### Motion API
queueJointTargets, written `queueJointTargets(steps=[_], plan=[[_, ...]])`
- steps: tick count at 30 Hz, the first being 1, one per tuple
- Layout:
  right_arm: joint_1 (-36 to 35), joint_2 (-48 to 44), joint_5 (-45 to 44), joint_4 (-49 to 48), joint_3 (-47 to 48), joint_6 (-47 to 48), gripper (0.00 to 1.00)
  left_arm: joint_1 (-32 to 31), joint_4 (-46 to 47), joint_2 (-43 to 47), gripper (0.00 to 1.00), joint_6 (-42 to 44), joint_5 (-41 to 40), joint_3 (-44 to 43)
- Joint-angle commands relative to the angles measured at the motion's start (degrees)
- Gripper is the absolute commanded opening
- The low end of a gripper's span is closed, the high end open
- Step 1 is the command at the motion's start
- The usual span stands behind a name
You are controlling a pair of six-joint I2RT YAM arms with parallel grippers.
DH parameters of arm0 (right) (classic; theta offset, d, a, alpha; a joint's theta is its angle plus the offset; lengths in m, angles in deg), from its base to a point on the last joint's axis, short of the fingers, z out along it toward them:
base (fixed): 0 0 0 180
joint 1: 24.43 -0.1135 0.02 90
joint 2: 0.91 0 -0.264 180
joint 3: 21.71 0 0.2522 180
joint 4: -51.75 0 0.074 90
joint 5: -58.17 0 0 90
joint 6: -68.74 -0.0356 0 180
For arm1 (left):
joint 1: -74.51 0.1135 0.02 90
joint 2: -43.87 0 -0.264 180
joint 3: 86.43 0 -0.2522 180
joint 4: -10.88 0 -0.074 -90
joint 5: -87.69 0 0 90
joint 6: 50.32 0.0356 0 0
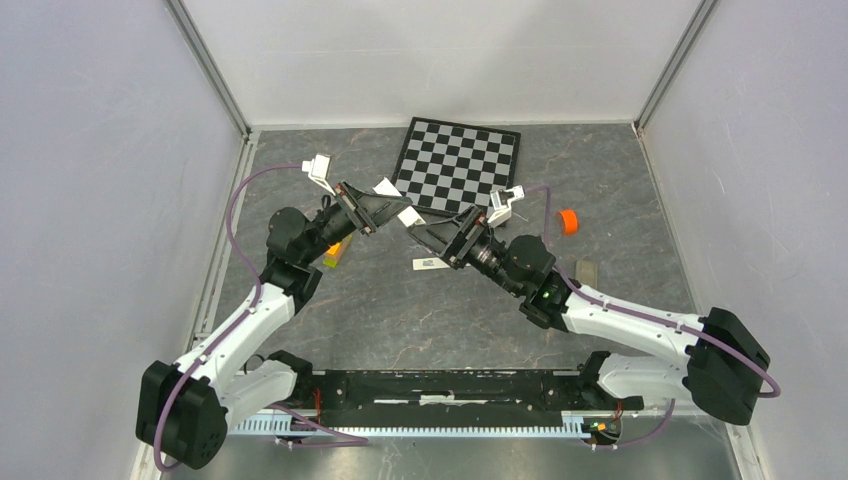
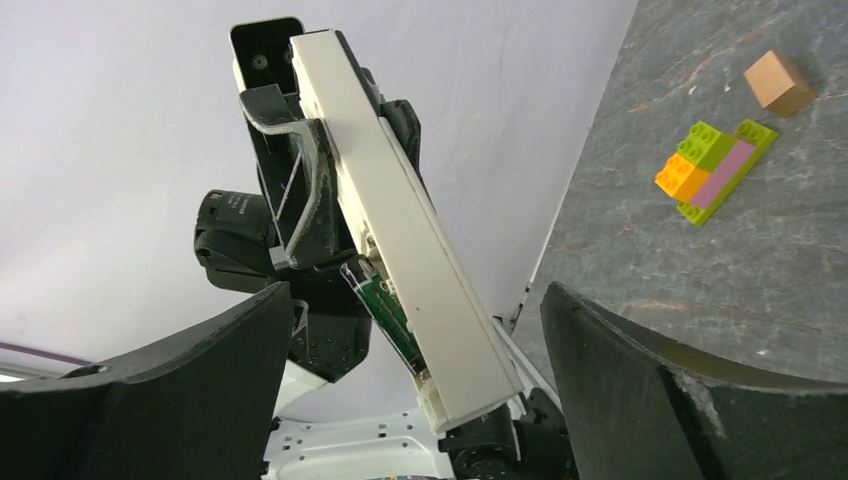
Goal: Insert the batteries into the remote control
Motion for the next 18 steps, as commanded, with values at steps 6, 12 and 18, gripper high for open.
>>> queueJointTargets(steps=[6,12,18], plan=[[1.5,2.6,3.1,-5.2,4.4,-3.7,0.89,-0.2,10.3,-1.1,0.02,-2.3,3.0,1.0],[2.0,4.2,5.6,-5.6,4.9,-4.8,0.75,-0.2,11.1,-0.9,0.02,-2.2,3.2,1.4],[2.6,5.0,7.1,-6.6,4.9,-5.5,0.60,-0.2,11.0,-0.7,0.02,-2.1,3.3,1.3]])
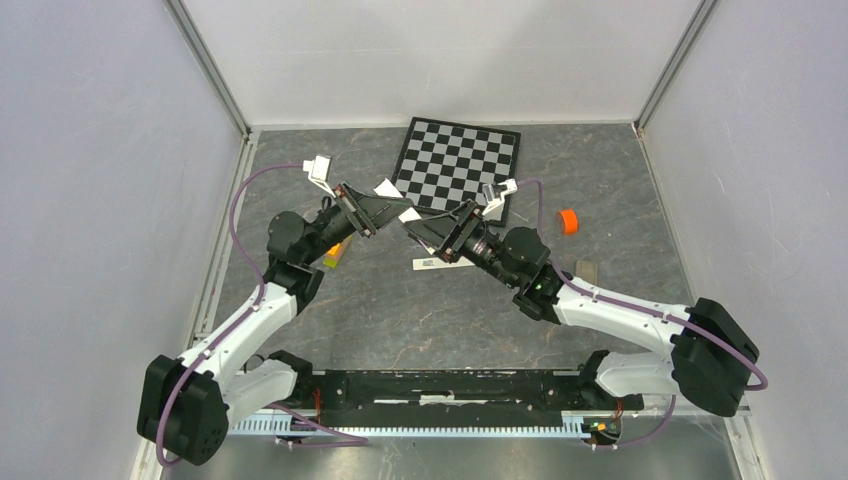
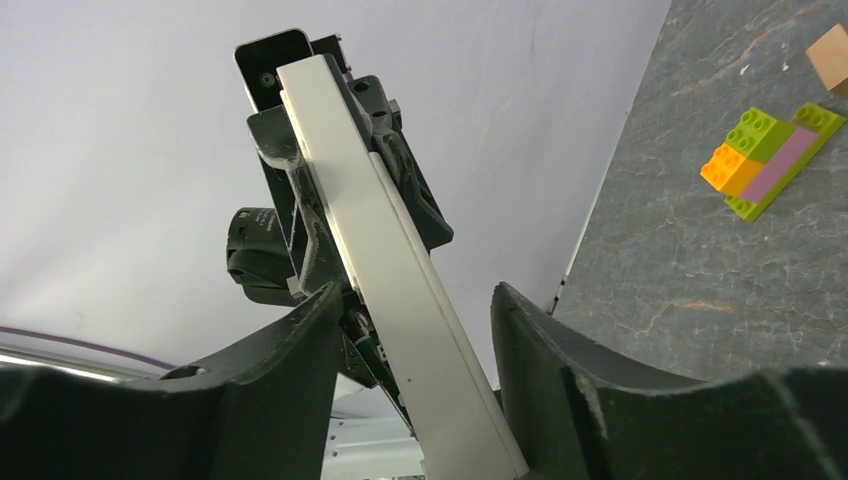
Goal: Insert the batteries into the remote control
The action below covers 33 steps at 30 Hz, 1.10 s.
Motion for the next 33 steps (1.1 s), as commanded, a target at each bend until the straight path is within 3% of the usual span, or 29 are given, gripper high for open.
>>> queueJointTargets(steps=[1,9,12,14,17,20,24,33], plan=[[0.4,0.5,2.1,-3.1,2.4,-1.0,0.58,-0.2,4.0,0.5,0.02,-1.6,1.3,0.0],[1.1,0.2,3.5,-6.2,0.2,-1.8,0.38,-0.2,1.6,1.1,0.02,-6.0,0.6,-1.5],[1.3,0.2,4.2,-6.7,0.1,-1.1,0.37,-0.2,-0.4,1.3,0.02,-5.5,0.4,-2.4],[1.5,0.2,4.6,-6.8,0.1,-0.4,0.45,-0.2,-0.9,1.2,0.02,-5.3,0.4,-2.4],[2.0,-0.5,4.8,-7.8,-0.5,1.3,0.77,-0.2,-1.1,1.3,0.02,-4.8,0.4,-2.1],[2.8,-1.8,5.4,-7.8,-1.1,3.8,0.87,-0.1,-2.0,1.4,0.02,-4.1,0.2,-2.0],[4.4,-3.2,7.0,-8.2,-3.2,4.6,0.81,0.0,-2.9,1.7,0.02,-3.6,0.2,-2.1],[5.0,-3.2,10.6,-4.0,-2.7,10.7,0.51,0.1,-3.3,1.7,0.02,-3.6,0.5,-2.1]])
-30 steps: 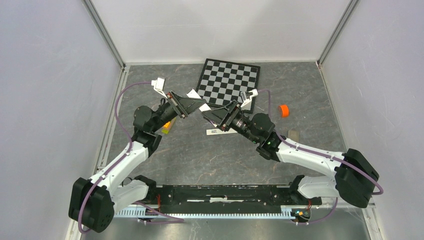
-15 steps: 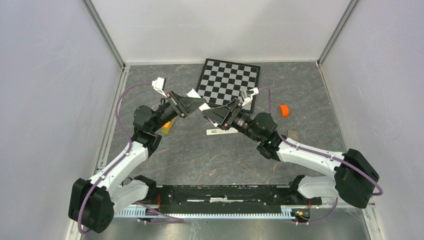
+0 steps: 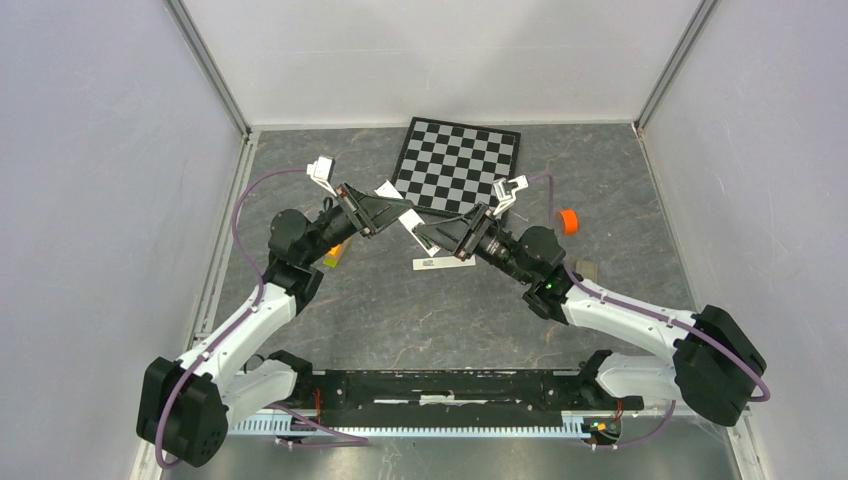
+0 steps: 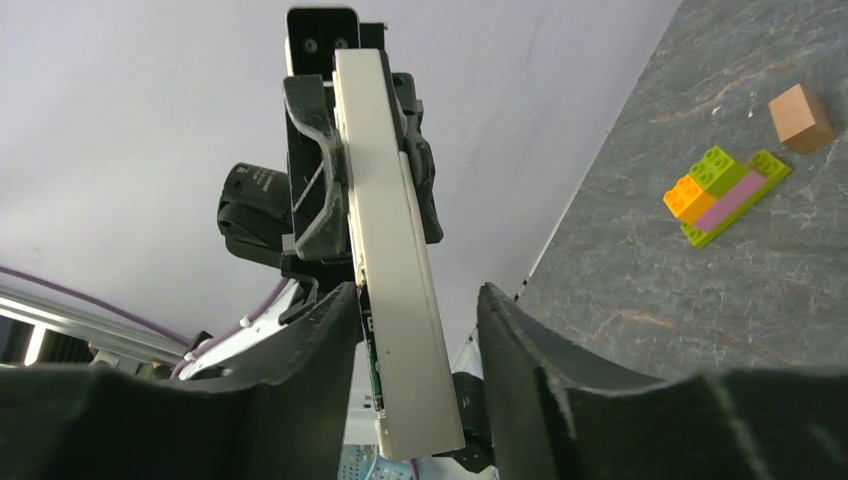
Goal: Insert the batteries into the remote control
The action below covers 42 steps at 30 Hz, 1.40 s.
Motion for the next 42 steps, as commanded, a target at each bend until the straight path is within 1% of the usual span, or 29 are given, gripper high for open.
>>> queueJointTargets(steps=[1,4,6,8,9,10,14,15,18,22,24,26,28,30,33,36,38,39,41,42], plan=[[0.0,-0.5,3.0,1.0,1.7,4.6,0.47,0.1,1.1,1.2,0.02,1.4,0.8,-1.6],[0.0,0.6,3.7,1.3,2.1,4.9,0.33,0.0,1.1,1.3,0.02,1.3,0.8,-1.7],[0.0,1.1,4.0,1.3,2.0,4.9,0.26,0.0,1.2,1.3,0.02,1.2,0.9,-1.6],[0.0,1.2,4.0,1.3,1.8,5.0,0.25,0.0,1.0,1.4,0.02,1.3,1.0,-1.7],[0.1,1.2,4.0,1.5,1.9,5.3,0.28,0.1,0.8,1.4,0.02,1.5,1.1,-1.7],[0.1,0.9,3.7,1.9,1.8,5.8,0.33,0.1,0.3,1.4,0.02,1.9,1.1,-1.7],[0.6,-1.5,2.1,3.7,0.7,8.4,0.67,0.3,-3.7,1.8,0.02,5.4,0.6,-1.7],[1.0,-2.2,2.0,4.4,0.3,9.7,0.71,0.4,-5.8,2.0,0.02,6.8,0.3,-1.7],[2.6,-5.8,1.8,8.6,-0.8,15.0,0.80,0.9,-13.7,3.2,0.02,13.2,-1.9,-1.5],[4.9,-11.7,-0.5,18.6,-2.4,25.4,0.84,2.3,-23.5,5.1,0.02,19.9,-4.2,-0.6],[6.5,-14.1,-3.8,28.0,-1.9,30.8,0.83,3.1,-26.2,6.5,0.02,22.0,-4.7,0.1],[8.2,-14.4,-8.9,38.2,0.0,34.2,0.81,3.7,-28.2,7.9,0.02,24.0,-5.0,0.7],[9.1,-12.9,-16.5,48.0,2.7,37.2,0.79,3.9,-29.2,9.0,0.02,25.6,-5.0,1.2],[9.6,-10.1,-21.7,54.2,5.1,40.4,0.77,3.9,-29.2,10.0,0.02,26.8,-4.4,1.6],[10.2,-4.9,-26.6,58.8,7.8,46.5,0.72,3.9,-29.1,10.9,0.02,28.3,-2.8,1.5],[11.6,0.3,-28.3,60.3,9.9,51.6,0.69,4.0,-28.6,11.0,0.02,29.3,-0.2,1.1],[12.3,3.7,-27.6,59.8,11.0,56.4,0.68,4.0,-27.8,11.0,0.02,29.6,2.1,1.1],[12.6,5.0,-26.7,59.3,11.4,59.1,0.65,4.0,-27.1,10.9,0.02,29.7,3.4,1.1],[12.9,7.4,-21.7,58.0,12.1,68.6,0.56,4.0,-25.4,10.8,0.02,29.8,6.3,1.2],[13.1,8.6,-20.2,57.7,12.4,73.1,0.55,4.0,-24.6,10.7,0.02,29.8,8.0,1.3]])
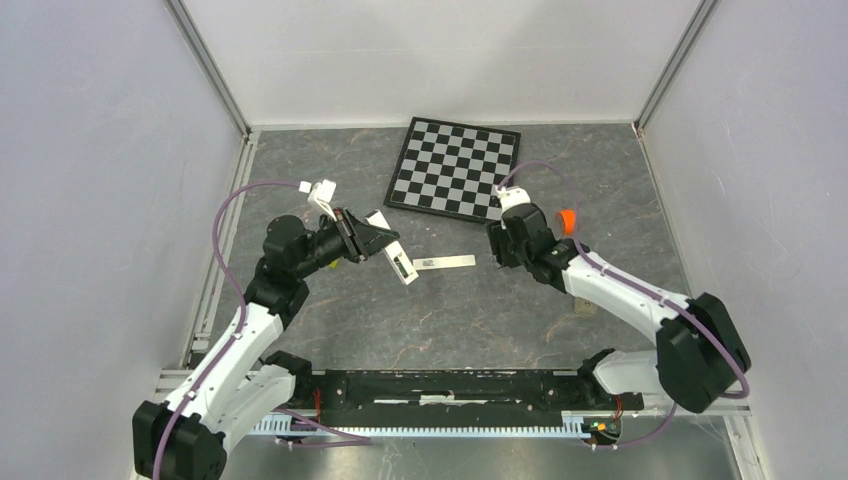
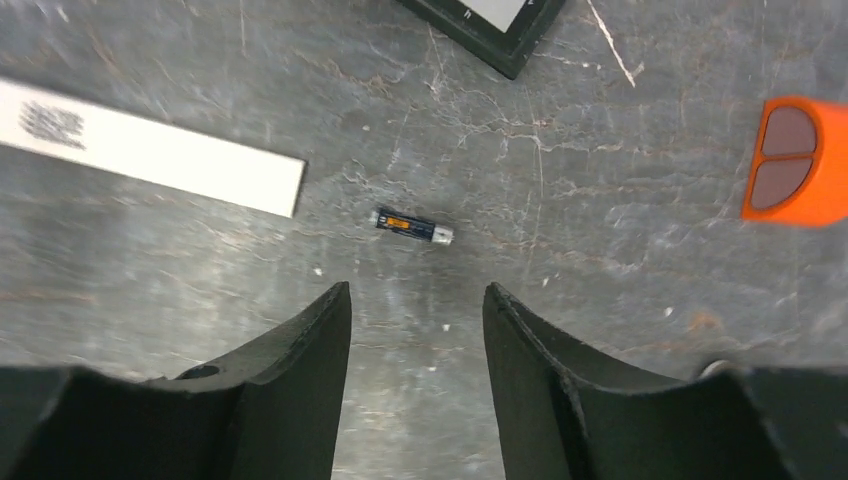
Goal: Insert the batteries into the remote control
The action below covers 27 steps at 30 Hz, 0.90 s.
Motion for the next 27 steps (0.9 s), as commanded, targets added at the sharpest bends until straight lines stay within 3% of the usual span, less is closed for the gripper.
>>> queueJointTargets(steps=[1,4,10,16,20,27], plan=[[1.0,3.8,4.9,-0.4,4.0,21.8,0.55,0.4,5.9,0.4,0.02,3.1,8.6,-0.1],[1.9,7.9,11.7,0.9,5.7,29.5,0.58,0.3,8.9,-0.3,0.02,2.4,12.9,-0.1],[2.4,13.2,6.7,1.9,6.9,38.9,0.62,0.3,9.8,-0.5,0.02,2.0,15.5,-0.4],[3.1,16.1,11.0,2.2,6.5,46.2,0.62,0.3,9.9,-1.1,0.02,2.0,15.5,-0.3],[4.4,19.5,13.9,3.6,9.2,47.7,0.59,0.4,9.9,-2.1,0.02,1.8,15.7,-0.9],[7.1,25.3,20.4,8.2,13.8,51.1,0.45,0.4,9.8,-2.8,0.02,1.8,15.9,-1.5]])
